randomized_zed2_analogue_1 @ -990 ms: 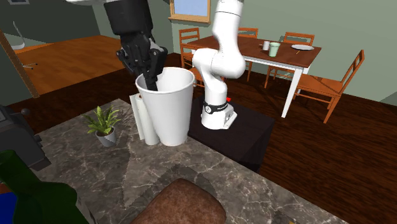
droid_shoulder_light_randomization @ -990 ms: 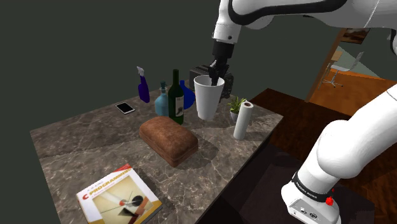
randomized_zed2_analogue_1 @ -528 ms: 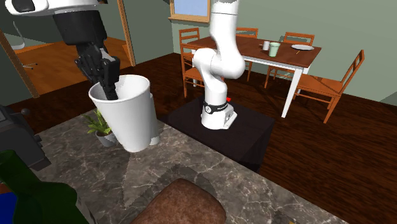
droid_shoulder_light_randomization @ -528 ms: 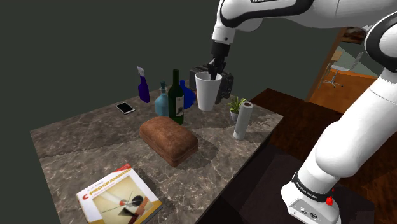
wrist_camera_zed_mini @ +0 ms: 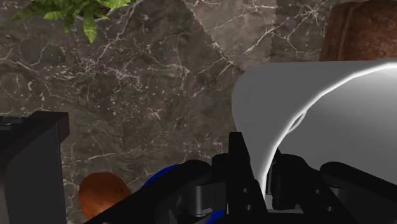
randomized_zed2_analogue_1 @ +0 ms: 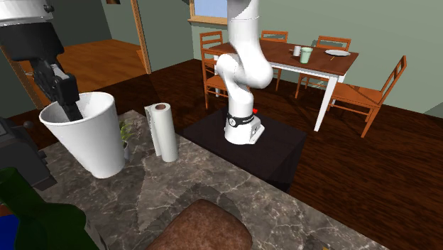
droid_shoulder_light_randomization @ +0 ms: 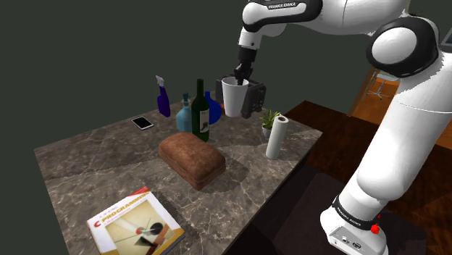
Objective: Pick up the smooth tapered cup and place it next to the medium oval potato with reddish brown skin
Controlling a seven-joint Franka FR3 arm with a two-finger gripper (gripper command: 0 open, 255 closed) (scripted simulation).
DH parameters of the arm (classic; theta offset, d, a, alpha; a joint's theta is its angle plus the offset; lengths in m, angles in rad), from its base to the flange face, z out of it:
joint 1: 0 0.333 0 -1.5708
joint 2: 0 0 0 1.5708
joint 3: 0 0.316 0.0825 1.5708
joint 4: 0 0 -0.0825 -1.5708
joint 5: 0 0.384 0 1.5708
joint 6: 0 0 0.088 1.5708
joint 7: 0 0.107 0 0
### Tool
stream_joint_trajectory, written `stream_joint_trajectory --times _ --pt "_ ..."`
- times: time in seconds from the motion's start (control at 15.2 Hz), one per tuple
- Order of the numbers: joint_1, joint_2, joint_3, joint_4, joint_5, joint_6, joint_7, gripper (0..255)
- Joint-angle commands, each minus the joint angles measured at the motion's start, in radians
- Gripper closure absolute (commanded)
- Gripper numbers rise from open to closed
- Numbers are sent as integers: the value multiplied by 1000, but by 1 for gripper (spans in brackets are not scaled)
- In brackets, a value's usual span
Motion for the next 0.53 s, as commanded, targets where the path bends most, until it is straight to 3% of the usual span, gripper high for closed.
stream_joint_trajectory --times 0.0,0.46 --pt "-19 64 -15 74 3 -14 -33 255" --pt "-93 342 -45 436 25 -114 -117 255"
